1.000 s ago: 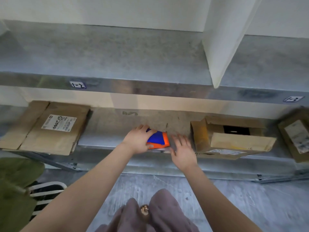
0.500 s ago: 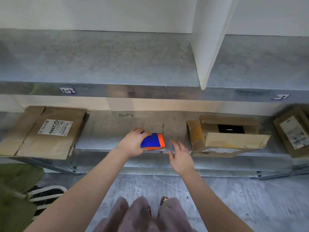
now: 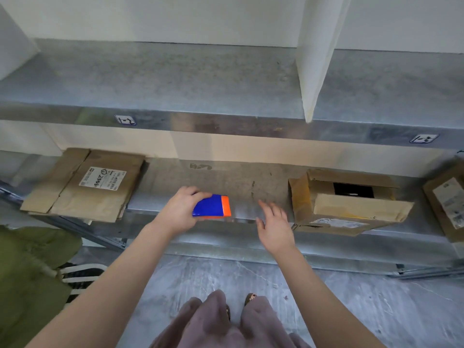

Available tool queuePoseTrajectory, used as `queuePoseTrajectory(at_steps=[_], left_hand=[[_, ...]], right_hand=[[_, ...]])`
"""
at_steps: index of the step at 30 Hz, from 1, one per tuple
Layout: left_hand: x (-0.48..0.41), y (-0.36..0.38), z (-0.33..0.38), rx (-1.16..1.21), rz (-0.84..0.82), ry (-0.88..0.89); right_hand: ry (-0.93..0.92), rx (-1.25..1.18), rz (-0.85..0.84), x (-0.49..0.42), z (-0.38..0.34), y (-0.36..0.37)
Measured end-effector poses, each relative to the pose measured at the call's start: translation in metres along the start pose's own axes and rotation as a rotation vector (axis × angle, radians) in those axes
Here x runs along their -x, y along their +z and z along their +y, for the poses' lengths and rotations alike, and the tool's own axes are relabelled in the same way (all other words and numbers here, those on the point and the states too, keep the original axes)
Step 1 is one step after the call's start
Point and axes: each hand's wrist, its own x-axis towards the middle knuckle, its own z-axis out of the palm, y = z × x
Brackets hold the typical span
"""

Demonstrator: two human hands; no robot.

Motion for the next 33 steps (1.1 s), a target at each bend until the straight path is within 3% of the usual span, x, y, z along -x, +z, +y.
queuePoseTrajectory(at_steps=[8,16,23,27,33], left_hand=[[0.006,-0.040,0.020,0.050,0.125,0.239],[-0.011,-0.075,0.064,0.045,0.204,0.461],[-0.028,-0.087,0.113,0.039,0.246,0.577],[-0.038,-0.080,0.141,0.028,0.292,0.586],[-0.052,-0.046,0.202,0.070,0.261,0.487]], right_hand=[[-0.027,-0.271,0.039,-0.005,-0.034,-0.019],[0.071,-0.676,0.112,0.014,-0.030,-0.082],[0.001,-0.759,0.197,0.025,-0.015,-0.135],[0.049,-0.802,0.308,0.032,0.007,-0.159],[0.132,-0.575,0.442,0.043,0.075,-0.206]])
